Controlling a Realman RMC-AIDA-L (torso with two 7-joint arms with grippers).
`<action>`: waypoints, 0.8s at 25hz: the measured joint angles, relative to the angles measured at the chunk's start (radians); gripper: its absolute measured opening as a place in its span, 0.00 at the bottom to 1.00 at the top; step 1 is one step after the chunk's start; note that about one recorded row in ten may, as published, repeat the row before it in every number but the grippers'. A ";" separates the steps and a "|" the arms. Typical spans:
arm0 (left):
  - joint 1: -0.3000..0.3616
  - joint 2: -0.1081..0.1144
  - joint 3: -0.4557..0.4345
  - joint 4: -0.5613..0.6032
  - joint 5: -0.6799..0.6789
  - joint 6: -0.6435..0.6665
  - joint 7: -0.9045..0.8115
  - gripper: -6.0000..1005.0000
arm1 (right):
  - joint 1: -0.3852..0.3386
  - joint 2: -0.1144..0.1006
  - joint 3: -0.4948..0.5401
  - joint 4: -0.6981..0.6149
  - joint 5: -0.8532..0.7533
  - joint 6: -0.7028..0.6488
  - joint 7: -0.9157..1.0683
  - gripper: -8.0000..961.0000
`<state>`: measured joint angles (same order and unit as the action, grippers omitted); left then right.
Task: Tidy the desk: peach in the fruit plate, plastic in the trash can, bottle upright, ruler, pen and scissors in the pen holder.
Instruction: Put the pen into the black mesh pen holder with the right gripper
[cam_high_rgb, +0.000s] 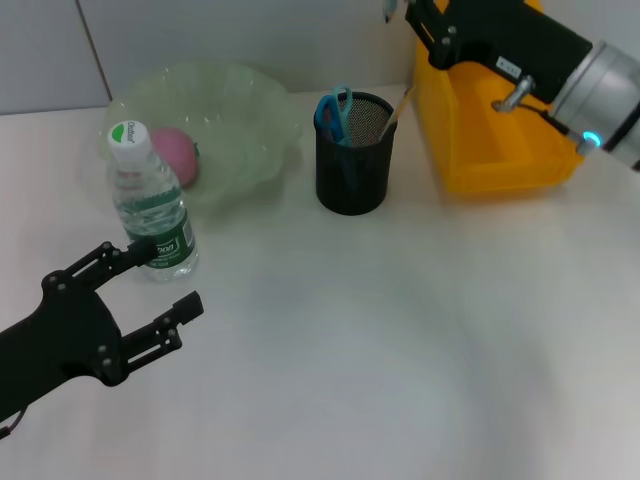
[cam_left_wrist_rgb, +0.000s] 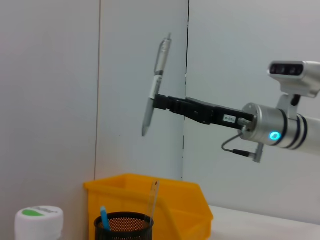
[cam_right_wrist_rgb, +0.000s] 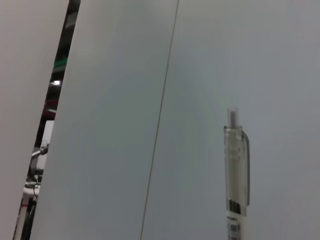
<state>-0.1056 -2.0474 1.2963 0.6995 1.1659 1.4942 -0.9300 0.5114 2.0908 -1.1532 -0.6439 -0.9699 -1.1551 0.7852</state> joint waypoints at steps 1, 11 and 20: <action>0.000 0.001 0.000 0.000 0.000 0.000 0.000 0.78 | -0.008 0.000 -0.018 -0.001 0.015 0.002 -0.002 0.15; -0.005 0.004 0.000 -0.010 0.000 0.001 0.001 0.78 | 0.004 0.002 -0.109 0.090 0.121 0.027 -0.101 0.16; -0.014 0.005 0.000 -0.025 0.012 0.002 0.000 0.78 | 0.002 0.001 -0.135 0.127 0.157 0.071 -0.150 0.16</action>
<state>-0.1196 -2.0425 1.2961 0.6745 1.1777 1.4957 -0.9297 0.5138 2.0923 -1.2883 -0.5173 -0.8129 -1.0842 0.6354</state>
